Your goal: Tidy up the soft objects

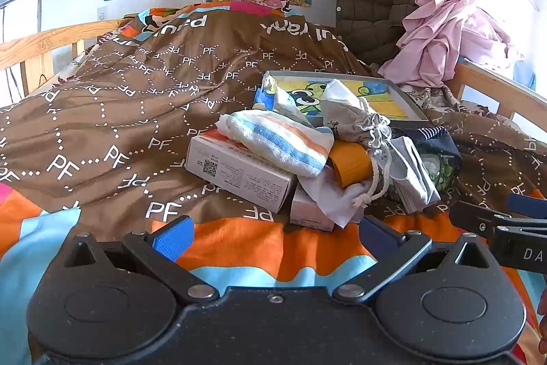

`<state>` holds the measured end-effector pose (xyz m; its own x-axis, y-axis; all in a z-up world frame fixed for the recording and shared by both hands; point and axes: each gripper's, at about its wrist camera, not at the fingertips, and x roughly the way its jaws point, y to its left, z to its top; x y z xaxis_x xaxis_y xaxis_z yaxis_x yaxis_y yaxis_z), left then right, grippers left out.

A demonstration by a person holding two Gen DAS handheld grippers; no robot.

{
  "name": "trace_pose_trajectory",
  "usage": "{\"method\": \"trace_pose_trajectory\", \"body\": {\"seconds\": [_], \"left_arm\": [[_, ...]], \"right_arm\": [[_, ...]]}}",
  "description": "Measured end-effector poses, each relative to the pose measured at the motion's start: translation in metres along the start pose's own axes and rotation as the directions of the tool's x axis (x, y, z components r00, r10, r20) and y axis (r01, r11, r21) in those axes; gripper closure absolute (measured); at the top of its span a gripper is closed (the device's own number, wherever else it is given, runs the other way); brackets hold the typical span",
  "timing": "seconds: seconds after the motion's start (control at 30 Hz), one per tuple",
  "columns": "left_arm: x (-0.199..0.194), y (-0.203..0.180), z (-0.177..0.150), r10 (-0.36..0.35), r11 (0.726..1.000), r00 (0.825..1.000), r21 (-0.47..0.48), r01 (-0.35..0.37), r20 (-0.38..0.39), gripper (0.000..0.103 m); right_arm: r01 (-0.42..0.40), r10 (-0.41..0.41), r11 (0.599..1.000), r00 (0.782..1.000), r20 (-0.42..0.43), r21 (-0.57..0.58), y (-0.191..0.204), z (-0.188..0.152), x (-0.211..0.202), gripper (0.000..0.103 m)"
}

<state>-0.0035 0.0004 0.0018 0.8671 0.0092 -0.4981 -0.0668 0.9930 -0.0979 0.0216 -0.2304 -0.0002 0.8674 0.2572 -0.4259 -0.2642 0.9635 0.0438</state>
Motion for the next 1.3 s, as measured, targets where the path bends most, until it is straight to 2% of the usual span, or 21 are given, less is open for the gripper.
{"method": "trace_pose_trajectory", "body": {"seconds": [1.3], "left_arm": [[0.0018,0.0013,-0.0002,0.002,1.0,1.0,-0.002,-0.002,-0.002,0.001]], "right_arm": [[-0.003,0.003,1.0,1.0,-0.009,0.008,0.0003,0.0003,0.0018,0.0]]}}
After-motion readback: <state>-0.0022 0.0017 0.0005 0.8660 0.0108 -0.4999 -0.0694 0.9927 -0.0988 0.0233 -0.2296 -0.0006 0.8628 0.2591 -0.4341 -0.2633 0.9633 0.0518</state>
